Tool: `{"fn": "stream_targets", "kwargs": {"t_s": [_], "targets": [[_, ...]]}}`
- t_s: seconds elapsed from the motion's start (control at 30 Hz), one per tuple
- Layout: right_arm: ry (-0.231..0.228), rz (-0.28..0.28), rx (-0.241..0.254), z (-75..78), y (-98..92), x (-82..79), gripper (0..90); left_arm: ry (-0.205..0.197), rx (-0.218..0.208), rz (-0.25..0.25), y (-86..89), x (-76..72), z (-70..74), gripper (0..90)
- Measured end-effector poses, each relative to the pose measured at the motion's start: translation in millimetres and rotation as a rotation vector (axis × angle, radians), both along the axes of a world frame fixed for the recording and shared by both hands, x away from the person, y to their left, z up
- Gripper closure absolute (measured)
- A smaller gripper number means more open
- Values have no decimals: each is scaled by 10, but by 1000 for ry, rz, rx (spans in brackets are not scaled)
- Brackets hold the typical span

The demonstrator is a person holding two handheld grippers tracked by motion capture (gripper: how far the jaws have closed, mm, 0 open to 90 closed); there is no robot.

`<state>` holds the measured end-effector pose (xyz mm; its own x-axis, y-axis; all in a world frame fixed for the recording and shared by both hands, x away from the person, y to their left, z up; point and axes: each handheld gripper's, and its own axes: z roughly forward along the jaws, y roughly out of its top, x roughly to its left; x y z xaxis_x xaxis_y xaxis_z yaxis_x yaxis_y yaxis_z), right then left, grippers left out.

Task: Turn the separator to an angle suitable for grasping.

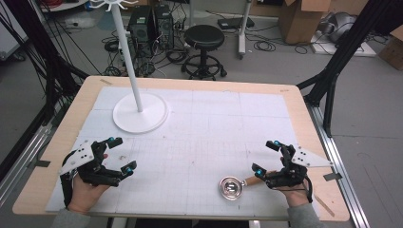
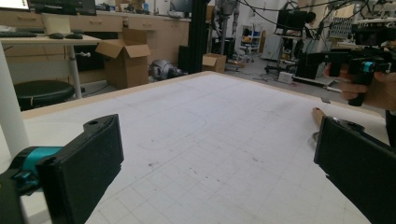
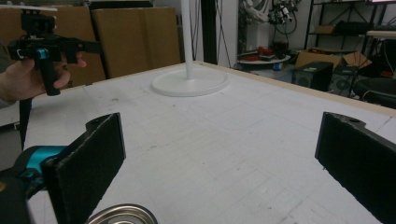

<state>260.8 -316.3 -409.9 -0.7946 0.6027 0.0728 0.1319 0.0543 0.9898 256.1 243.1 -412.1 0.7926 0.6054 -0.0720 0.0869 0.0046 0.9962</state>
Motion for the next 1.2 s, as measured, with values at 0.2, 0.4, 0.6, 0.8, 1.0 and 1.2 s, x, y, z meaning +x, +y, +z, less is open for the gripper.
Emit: {"fn": "stream_targets", "kwargs": {"t_s": [0.2,0.4,0.6,0.8,1.0,1.2], "targets": [[35,-21,-13,-28,-50,-4,53,14,9,4,-14,8,-10,17],[24,-11,-24,-27,-73,-69,292,11,17,12,0,-21,2,18],[8,-25,-98,-10,-63,-164,642,13,13,11,-2,11,-9,17],[49,-38,-169,-35,-88,-218,866,17,-1,18,-6,53,-22,18],[104,-48,-220,-80,-141,-254,900,19,15,26,-14,59,-28,18],[210,-50,-250,-172,-225,-249,900,24,15,27,-15,62,-30,18]]}}
